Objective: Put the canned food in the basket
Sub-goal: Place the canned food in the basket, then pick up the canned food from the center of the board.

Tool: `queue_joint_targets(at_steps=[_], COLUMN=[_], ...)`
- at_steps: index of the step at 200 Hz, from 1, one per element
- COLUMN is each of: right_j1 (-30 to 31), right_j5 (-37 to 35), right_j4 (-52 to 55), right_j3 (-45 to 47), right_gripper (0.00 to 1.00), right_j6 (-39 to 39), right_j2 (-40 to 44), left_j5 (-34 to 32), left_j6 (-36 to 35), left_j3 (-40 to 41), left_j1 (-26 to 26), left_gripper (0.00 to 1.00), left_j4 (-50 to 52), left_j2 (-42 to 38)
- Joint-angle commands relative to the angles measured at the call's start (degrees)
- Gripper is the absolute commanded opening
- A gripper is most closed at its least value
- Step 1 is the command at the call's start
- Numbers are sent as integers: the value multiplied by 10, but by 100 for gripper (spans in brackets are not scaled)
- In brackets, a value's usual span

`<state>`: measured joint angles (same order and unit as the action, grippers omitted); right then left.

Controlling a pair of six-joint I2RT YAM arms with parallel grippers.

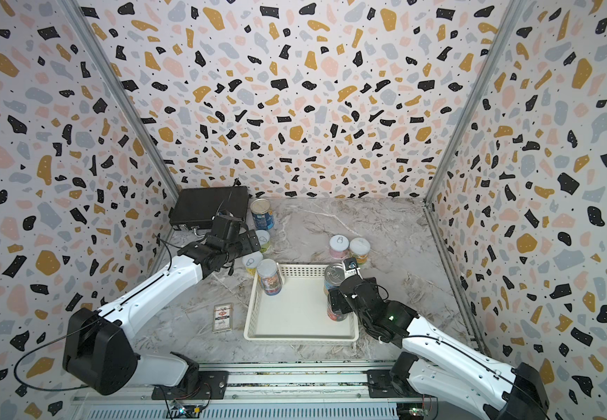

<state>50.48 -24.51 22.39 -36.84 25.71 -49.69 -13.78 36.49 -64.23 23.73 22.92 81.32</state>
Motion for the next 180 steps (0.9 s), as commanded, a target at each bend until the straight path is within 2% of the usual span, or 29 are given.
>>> queue_joint_targets(at_steps=[1, 85, 152, 180], right_j1=[-1, -1, -1, -1], right_j5=[-2, 42, 95, 109], right_j4=[12, 27, 40, 48], right_j3=[-22, -24, -35, -40], right_gripper=[100, 100, 100, 100], right_j6=[3, 23, 37, 40], right_j2=[16, 72, 84, 93], left_j5=[-19, -20, -31, -66], left_j6=[-28, -146, -163, -164], left_j3=[-45, -200, -287, -323], left_j1=[-3, -3, -3, -3], left_gripper=[100, 100, 100, 100], left_j4=[5, 33, 36, 29], left_j2=[34, 180, 303, 342])
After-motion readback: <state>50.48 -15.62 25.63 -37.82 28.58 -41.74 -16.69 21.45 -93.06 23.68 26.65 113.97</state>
